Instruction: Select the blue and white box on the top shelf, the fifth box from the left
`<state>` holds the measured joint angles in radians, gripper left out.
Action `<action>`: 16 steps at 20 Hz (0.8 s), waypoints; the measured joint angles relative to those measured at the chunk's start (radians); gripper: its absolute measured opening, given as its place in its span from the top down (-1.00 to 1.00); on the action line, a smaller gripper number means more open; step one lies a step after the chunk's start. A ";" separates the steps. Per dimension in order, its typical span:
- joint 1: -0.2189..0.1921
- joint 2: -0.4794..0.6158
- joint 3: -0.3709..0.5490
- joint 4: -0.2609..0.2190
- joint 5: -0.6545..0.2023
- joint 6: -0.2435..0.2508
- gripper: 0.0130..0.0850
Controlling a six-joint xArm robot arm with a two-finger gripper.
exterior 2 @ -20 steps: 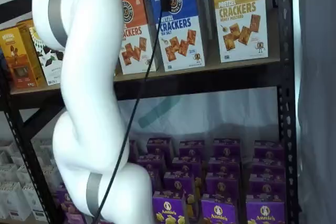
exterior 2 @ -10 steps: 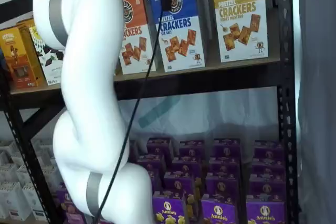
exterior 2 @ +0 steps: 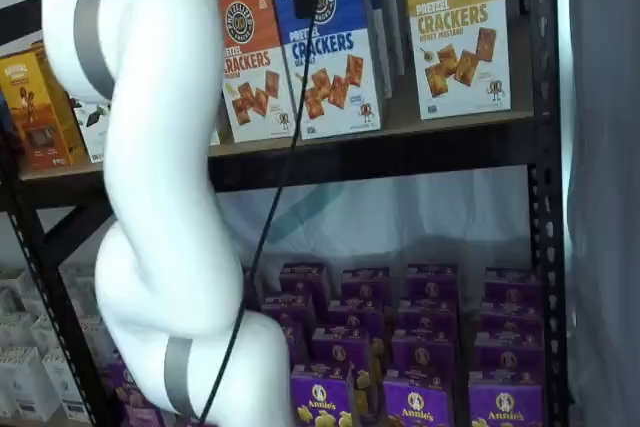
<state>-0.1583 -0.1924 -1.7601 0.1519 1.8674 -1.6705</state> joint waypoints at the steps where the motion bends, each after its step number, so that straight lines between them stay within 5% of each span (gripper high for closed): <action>1: 0.000 -0.013 0.009 0.002 0.007 0.002 -0.22; 16: -0.008 -0.288 0.264 -0.008 0.039 -0.007 -0.22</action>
<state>-0.1667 -0.4801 -1.4956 0.1443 1.9065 -1.6777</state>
